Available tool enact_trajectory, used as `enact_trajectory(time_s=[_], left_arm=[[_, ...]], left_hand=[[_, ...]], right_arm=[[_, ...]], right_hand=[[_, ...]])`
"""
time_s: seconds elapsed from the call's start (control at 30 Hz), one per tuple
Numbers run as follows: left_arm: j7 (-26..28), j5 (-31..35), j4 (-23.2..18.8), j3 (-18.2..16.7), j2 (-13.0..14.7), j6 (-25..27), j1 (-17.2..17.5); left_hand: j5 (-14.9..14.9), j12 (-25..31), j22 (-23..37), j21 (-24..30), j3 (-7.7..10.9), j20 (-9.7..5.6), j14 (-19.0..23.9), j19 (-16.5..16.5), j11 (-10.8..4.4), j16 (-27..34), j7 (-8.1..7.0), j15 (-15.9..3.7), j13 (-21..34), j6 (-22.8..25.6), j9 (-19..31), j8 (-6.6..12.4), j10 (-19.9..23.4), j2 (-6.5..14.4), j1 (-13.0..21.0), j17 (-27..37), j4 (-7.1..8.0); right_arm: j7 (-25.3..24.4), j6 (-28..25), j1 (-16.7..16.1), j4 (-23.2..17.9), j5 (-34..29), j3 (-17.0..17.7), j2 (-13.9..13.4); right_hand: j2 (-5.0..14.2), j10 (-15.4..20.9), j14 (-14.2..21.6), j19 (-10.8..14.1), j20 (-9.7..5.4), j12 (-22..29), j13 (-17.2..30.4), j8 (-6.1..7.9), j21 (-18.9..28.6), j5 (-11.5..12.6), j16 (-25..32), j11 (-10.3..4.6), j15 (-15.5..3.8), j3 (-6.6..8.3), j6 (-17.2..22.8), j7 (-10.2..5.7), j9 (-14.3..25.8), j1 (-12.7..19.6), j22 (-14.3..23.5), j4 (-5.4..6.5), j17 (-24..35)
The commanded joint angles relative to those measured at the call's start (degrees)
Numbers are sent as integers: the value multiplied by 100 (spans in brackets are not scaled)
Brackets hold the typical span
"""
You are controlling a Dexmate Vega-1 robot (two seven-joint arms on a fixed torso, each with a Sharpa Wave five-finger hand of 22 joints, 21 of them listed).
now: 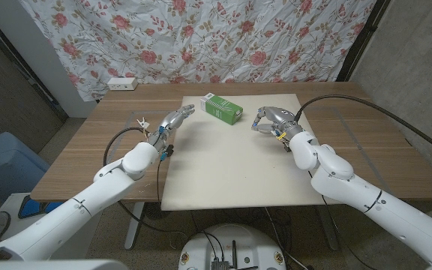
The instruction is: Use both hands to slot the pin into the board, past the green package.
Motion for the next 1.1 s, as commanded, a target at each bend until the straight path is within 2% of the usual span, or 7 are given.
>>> enact_trajectory(time_s=[0.03,0.17,0.53,0.63,0.77,1.1], left_arm=[[-99,833,-271,257,242,291,-115],[-195,1189,-391,382,362,501,-183],[-266,1686,-501,564,416,712,-194],[-248,1842,-515,617,416,774,-187],[-304,2091,-503,725,446,790,-237],[-618,2708,-482,1018,473,812,-472]], left_hand=[[-7,41,28,-1,28,-145,-9,7,-8,16,-25,-47,21,54,28,28,38,547,44,28,36],[-9,30,29,-5,23,-166,-20,1,-23,17,-37,-62,21,54,27,16,36,540,17,40,78],[-7,-5,29,-24,27,-209,-64,-43,-47,6,-92,-85,21,3,27,-30,0,525,-33,50,164],[-12,-25,31,-34,-11,-252,-96,-78,-71,10,-124,-93,21,-57,27,-60,-31,504,-103,70,259],[-10,-53,38,-51,-103,-323,-167,-169,-89,11,-221,-111,21,-232,28,-110,-89,469,-250,91,485],[8,-76,46,-90,-229,-470,-310,-401,-128,-1,-202,-190,18,-347,30,-106,-190,469,-371,101,805]], right_arm=[[-709,470,-169,201,710,196,-29],[-879,596,-195,279,856,219,-24],[-1266,1026,-186,577,1072,190,1],[-1299,1120,-165,657,1113,168,3],[-1319,1148,-140,722,1159,151,19],[-1434,1262,-69,906,1231,106,85]], right_hand=[[19,53,45,39,-14,5,-2,-3,1,27,29,3,-5,-9,145,-152,11,89,15,-25,19],[19,64,44,42,-14,5,-2,-6,1,27,29,13,-8,-12,150,-152,7,94,15,-23,20],[16,107,63,39,12,7,-1,-13,-4,30,40,-11,-12,-27,176,-151,-8,104,16,-14,25],[16,112,76,46,19,6,-1,-16,-3,31,46,-6,-15,-31,179,-151,-12,105,16,-11,26],[15,137,79,48,20,12,-1,-19,-2,32,48,-12,-21,-36,184,-151,-16,104,17,-8,28],[18,150,86,49,19,7,0,-30,-4,36,54,-25,-28,-46,187,-151,-26,102,17,1,32]])
